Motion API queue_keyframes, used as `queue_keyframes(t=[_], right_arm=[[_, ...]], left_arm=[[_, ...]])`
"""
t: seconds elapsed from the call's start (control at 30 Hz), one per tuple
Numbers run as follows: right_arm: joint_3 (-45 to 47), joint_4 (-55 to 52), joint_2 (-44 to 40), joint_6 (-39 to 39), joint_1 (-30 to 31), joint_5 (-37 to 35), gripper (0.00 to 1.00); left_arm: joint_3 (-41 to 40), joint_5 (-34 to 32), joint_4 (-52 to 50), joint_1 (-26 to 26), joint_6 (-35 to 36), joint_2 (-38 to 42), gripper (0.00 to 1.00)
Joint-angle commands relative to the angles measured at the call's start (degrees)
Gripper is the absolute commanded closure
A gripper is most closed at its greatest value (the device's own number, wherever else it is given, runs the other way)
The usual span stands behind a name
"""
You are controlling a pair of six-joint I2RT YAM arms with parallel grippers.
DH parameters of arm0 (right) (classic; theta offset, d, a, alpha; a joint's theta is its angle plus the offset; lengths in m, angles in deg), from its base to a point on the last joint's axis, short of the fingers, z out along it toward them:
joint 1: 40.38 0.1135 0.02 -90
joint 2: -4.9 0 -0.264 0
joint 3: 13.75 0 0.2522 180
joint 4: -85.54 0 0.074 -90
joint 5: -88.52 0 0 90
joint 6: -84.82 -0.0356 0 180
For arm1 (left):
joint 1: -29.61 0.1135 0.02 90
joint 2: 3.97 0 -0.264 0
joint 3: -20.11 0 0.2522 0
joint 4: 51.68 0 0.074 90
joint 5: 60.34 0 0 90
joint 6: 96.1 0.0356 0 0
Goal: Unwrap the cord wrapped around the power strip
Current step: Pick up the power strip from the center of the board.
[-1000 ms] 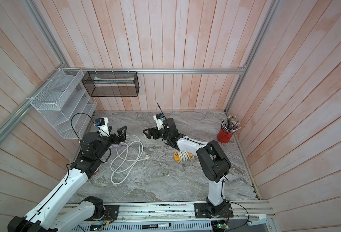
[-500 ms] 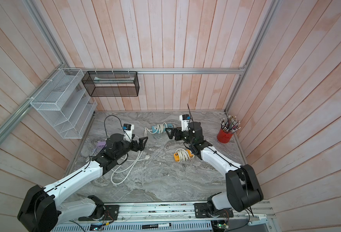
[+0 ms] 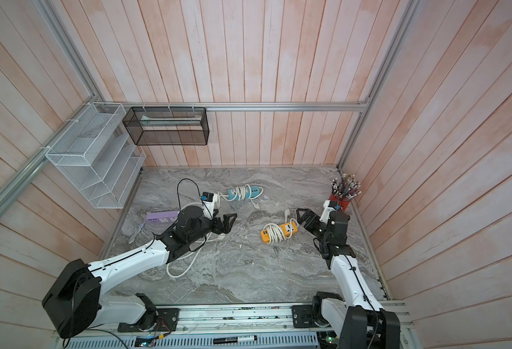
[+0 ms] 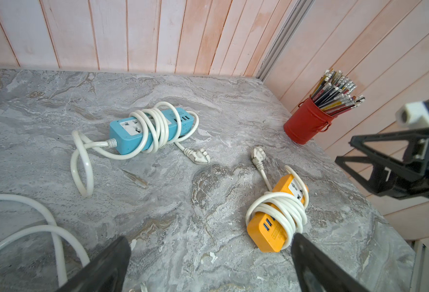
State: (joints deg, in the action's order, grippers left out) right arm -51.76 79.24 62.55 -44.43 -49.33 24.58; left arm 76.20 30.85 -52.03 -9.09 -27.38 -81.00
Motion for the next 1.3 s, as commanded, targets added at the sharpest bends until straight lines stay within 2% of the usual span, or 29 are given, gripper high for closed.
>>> queue_keyframes(t=[0.0,0.17,0.3,0.37,0.53,0.67,0.9,1.27], right_arm=[[5.54,1.84,0.16,-6.1,-3.93,10.06,0.02],[8.65,5.46,3.24,-7.77,-4.16,15.67,0.03],[9.56,10.62,6.88,-8.33,-4.31,16.69,0.06],[10.15,14.92,9.7,-9.67,-4.33,17.42,0.09],[11.64,29.53,19.62,-14.07,-4.45,21.91,0.24],[13.05,37.79,24.09,-17.2,-4.55,23.16,0.35],[14.1,44.4,27.07,-17.07,-4.67,21.97,0.37],[15.55,69.7,45.33,-25.33,-4.65,23.64,0.39]], left_arm=[[-1.51,-0.56,1.81,-0.34,-0.76,0.77,0.0],[-2.28,-1.19,1.06,-0.33,-0.18,1.93,0.0],[-2.42,-1.5,1.06,-0.33,0.2,2.32,0.0],[-2.33,-1.41,1.16,-0.33,0.28,2.33,0.0],[-2.24,-1.37,1.1,-0.33,0.46,2.41,0.0],[-2.24,-1.54,0.94,-0.33,0.62,2.75,0.0],[-2.24,-1.37,1.51,-0.33,0.84,2.0,0.0],[-2.2,-1.41,1.88,-0.35,1.06,1.97,0.0]])
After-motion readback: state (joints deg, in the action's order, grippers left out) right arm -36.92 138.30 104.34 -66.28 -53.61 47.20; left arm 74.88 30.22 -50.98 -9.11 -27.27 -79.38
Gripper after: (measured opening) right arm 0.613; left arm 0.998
